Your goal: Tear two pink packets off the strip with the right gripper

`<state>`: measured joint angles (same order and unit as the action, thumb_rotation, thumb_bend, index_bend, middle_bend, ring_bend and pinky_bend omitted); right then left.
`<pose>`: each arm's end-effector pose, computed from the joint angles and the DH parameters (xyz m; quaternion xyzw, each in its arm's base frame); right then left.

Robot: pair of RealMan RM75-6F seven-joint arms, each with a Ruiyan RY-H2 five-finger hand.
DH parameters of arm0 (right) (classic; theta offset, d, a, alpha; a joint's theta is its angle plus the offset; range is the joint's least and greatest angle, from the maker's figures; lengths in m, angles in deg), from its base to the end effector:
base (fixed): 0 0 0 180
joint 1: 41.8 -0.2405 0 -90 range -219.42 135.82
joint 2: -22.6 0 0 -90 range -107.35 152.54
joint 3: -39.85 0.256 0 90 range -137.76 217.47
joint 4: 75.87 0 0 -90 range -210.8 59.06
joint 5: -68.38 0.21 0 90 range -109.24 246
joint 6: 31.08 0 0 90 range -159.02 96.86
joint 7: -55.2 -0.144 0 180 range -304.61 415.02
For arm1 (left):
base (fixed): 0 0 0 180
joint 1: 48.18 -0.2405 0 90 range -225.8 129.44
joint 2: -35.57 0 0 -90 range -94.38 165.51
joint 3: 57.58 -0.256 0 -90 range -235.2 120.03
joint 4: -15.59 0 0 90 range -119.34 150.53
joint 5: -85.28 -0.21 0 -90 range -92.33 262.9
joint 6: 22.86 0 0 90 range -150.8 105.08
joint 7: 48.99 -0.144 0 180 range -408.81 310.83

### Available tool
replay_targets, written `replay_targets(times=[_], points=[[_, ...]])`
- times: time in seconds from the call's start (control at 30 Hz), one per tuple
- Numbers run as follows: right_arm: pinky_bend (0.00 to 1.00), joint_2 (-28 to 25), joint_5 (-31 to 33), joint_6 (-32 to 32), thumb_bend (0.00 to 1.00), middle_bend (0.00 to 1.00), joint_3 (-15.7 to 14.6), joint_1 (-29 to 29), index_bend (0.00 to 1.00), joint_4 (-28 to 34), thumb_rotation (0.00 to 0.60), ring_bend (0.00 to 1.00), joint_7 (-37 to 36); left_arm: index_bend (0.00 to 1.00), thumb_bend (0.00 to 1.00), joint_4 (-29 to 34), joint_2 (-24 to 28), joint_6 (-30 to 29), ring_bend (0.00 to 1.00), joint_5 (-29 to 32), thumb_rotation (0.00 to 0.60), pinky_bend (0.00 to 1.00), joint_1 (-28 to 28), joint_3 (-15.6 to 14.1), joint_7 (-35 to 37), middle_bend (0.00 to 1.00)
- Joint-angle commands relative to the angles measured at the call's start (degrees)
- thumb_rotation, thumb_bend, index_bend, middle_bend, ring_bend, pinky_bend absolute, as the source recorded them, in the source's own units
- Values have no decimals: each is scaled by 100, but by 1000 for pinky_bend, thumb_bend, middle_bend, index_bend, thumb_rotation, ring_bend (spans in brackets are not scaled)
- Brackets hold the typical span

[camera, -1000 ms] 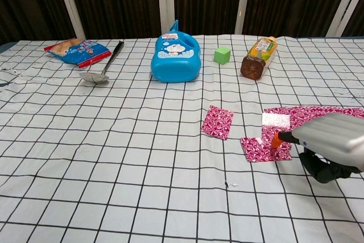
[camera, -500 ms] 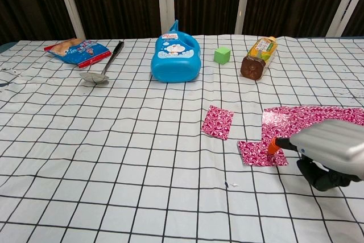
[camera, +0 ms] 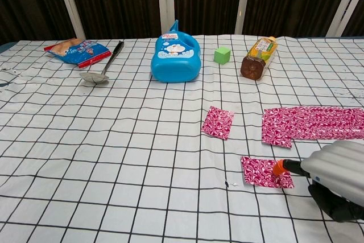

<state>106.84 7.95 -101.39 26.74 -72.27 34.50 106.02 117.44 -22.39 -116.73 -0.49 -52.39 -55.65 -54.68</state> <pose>-0.1932 -0.1770 -0.0206 0.8303 -0.3440 0.1781 0.4005 -0.3037 0.1279 0.1962 -0.5443 -0.3810 -0.3642 0.6526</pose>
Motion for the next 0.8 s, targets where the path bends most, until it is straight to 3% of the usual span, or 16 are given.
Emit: replay_targets(times=[0.03,0.2,0.4,0.5,0.57,0.63,0.8], points=[[711,-51,-183,-67,807,847,-135,108,201,80,600,889,2,140,276,2,-1,2,0,-12,600,84,1,-6,-6,0],[711,-111,-361,-100,808,847,-152,175,201,147,600,889,-50,140,275,3,-13,12,0,-11,600,84,6,-8,-36,0],[709,-39,-813,-401,808,839,305,227,195,46,600,881,-450,140,275,12,-22,19,0,0,600,84,10,-3,-71,0],[586,-22,-1208,-764,808,660,597,338,142,-54,600,746,-947,140,275,8,-19,22,0,16,600,85,11,3,-62,0],[429,-99,-1423,-1040,807,470,793,448,96,-68,600,585,-1442,140,275,5,-13,23,0,20,600,84,12,6,-47,0],[338,-284,-1532,-1241,771,352,934,555,74,-35,600,474,-1924,140,275,1,-8,25,0,27,600,84,13,10,-24,0],[238,-1060,-1673,-1717,621,183,966,970,42,117,600,302,-2905,140,275,0,-1,45,0,12,600,84,21,2,-7,0]])
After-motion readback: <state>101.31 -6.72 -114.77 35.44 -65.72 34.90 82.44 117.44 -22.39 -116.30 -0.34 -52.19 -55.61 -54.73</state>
